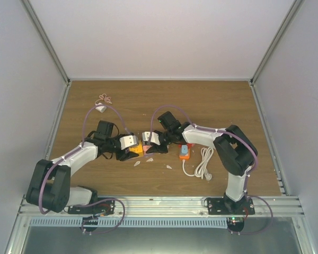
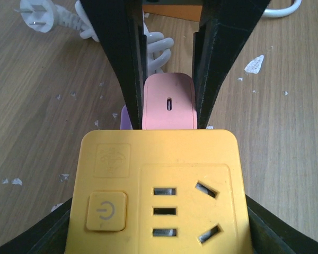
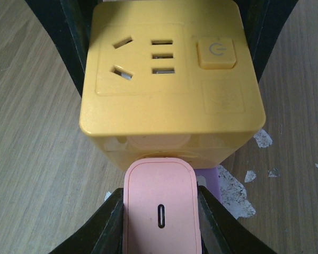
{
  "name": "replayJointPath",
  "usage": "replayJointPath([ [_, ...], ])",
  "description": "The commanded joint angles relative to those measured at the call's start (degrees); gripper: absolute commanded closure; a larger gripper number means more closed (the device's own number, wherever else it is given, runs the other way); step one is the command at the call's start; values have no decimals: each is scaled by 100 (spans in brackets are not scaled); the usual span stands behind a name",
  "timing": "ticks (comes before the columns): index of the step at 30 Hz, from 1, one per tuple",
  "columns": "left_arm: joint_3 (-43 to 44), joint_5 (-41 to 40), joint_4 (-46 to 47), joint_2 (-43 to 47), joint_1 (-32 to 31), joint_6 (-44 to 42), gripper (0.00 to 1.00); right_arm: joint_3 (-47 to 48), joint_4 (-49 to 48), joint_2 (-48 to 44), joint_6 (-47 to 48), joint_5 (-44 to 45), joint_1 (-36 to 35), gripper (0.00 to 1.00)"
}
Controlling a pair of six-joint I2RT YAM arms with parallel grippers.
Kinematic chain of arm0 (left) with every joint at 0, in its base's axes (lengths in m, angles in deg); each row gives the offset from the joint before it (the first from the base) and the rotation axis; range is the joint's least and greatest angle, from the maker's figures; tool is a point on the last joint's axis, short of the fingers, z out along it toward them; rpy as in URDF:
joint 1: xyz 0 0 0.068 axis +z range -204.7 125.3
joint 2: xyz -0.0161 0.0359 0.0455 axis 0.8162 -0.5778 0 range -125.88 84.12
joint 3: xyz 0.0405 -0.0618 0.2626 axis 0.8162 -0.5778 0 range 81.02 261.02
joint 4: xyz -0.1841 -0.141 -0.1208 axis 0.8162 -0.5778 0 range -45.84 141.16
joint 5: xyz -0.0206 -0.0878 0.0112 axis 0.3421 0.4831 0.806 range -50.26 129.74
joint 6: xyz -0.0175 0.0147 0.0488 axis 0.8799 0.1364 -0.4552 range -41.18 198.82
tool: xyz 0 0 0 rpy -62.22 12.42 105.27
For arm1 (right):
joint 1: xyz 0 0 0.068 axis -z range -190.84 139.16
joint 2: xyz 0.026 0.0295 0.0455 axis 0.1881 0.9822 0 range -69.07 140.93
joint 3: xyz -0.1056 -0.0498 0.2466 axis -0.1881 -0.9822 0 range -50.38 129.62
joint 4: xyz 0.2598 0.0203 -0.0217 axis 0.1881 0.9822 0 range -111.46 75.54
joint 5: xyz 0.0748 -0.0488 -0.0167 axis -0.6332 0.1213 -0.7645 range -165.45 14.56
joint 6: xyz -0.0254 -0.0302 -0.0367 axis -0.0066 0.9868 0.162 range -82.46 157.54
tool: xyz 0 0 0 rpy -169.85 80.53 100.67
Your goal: Pull the plug off the socket
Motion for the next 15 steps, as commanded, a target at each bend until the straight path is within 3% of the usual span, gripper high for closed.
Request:
replayJointPath([
  [1, 467, 1458, 138, -165, 167, 197, 74, -72, 49, 397, -45, 613, -47, 99],
  [7, 1059, 2302, -488, -511, 625, 245, 74, -109, 33, 424, -46, 663, -50, 99],
  [15, 728, 1720, -387, -132, 593, -306, 74, -68, 63, 475, -72, 627, -52, 99],
])
